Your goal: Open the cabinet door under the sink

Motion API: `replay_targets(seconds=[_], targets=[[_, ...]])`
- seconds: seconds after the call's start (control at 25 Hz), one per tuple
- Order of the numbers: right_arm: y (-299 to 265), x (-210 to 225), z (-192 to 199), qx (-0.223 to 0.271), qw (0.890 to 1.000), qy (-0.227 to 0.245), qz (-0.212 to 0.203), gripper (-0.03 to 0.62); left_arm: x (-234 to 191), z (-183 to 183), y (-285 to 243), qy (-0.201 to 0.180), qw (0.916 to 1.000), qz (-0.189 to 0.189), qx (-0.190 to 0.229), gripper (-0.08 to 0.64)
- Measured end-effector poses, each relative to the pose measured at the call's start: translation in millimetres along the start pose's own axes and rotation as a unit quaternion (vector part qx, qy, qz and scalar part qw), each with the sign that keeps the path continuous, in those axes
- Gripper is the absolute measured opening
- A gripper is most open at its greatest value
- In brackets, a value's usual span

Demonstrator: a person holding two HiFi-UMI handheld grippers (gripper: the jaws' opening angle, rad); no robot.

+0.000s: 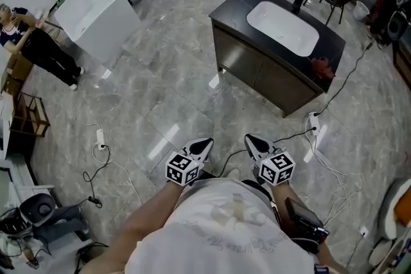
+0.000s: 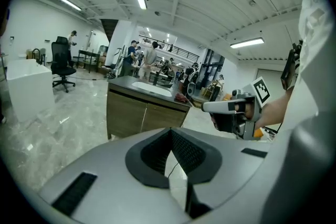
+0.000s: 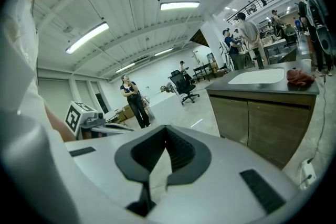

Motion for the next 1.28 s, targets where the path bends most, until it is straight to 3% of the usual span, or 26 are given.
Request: replay_targets(seconds=[0.52, 0.92, 1.28], targets=[[-95.8, 5.2, -32.1, -0.027, 0.999, 0.010, 0.024, 0.014, -92.4, -57.4, -4.8, 0.001, 0.9998, 0.020, -0.010, 0.009], [-158.4, 9.0, -55.4, -0.046, 0.997, 0.016, 0.067, 0.014, -157.4, -101.0, -11.4, -0.007, 0.9982, 0.058, -0.012, 0.009], [-194.8, 22.1, -66.3, -0.062, 0.994, 0.017, 0.083, 0.014, -199.5, -113.2, -6.1, 0.014, 0.9988, 0.046, -0.010, 0.009]])
Point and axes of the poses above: the fingertips, and each gripper's own axes: y backward along the fingers, x to its right, z out of its underside, the point moved 2 cm from there along y, backward along the fingers, and after that the axes turned 12 degrees about y, right-handed, at the moved point
